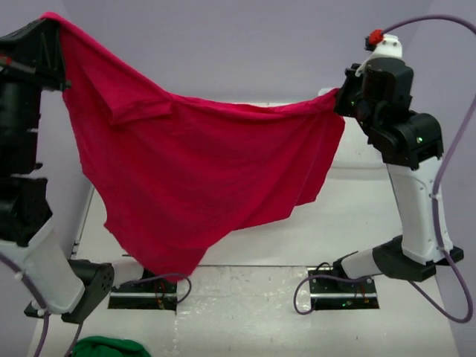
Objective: Fold and stack the t-shirts
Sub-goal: Flatten out the tshirt
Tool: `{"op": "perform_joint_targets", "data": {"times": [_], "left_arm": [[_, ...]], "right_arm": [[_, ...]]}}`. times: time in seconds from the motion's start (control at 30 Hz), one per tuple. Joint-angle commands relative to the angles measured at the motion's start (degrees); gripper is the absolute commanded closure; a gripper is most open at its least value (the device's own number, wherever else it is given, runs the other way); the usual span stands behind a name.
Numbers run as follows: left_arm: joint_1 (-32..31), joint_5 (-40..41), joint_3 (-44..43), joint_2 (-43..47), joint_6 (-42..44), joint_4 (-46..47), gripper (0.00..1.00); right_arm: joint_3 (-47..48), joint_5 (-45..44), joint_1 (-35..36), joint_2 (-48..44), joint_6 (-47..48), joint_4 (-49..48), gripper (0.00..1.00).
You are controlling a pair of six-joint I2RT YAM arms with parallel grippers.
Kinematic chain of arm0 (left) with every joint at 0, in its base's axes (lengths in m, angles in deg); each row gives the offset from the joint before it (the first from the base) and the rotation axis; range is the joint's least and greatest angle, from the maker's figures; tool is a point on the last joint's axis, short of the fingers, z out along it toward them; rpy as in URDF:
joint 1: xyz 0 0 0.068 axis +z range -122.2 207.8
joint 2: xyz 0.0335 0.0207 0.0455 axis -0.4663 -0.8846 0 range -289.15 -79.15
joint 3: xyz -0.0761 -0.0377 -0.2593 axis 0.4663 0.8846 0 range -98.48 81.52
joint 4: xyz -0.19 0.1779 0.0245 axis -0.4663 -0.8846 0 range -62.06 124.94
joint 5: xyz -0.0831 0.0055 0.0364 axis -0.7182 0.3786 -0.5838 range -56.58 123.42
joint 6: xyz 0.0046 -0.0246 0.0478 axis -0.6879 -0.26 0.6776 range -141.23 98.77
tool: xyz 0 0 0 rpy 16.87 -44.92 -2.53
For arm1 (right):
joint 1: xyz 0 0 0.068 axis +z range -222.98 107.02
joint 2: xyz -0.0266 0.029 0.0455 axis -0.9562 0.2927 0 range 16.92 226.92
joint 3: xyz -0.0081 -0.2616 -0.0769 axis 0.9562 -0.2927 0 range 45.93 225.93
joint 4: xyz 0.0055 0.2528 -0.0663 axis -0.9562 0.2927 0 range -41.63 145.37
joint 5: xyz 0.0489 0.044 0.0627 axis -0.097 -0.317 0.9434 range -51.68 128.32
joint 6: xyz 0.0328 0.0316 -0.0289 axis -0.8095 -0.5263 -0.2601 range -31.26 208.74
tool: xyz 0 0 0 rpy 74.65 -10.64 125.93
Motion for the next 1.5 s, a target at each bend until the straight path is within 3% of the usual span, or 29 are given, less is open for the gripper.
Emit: {"op": "perform_joint_targets", "data": {"times": [0.0,0.23,0.37,0.57,0.73,1.03,1.23,1.37,1.47], "left_arm": [[0.5,0.0,4.2,-10.2,-0.8,-1.4,1.0],[0.4,5.0,18.0,-21.5,0.4,-1.2,1.0],[0.4,6.2,27.4,-26.9,-0.3,2.9,1.0],[0.5,10.4,30.1,-32.6,-0.1,6.0,1.0],[1.3,11.9,32.2,-31.6,0.7,8.4,1.0],[1.4,13.8,26.0,-34.6,1.6,3.6,1.0],[2.6,16.7,29.7,-33.8,0.9,5.0,1.0],[3.3,16.8,30.3,-31.0,0.5,5.0,1.0],[3.3,11.9,34.1,-24.8,0.8,9.5,1.0]], "right_arm": [[0.2,-2.3,0.1,7.3,0.9,-0.7,1.0],[-10.3,1.6,-0.1,19.0,0.7,-8.4,1.0],[-9.5,2.0,-0.6,26.0,0.9,-8.8,1.0],[-6.3,3.3,-2.2,32.8,2.0,-9.5,1.0],[-5.8,4.2,-3.7,33.6,2.9,-10.3,1.0],[-4.6,6.1,-4.8,35.2,3.6,-10.9,1.0],[-4.7,6.5,-5.0,36.3,4.5,-11.7,1.0],[-7.3,6.7,-5.1,32.6,4.0,-13.4,1.0],[-11.6,6.4,-4.9,27.0,4.0,-16.6,1.0]]}}
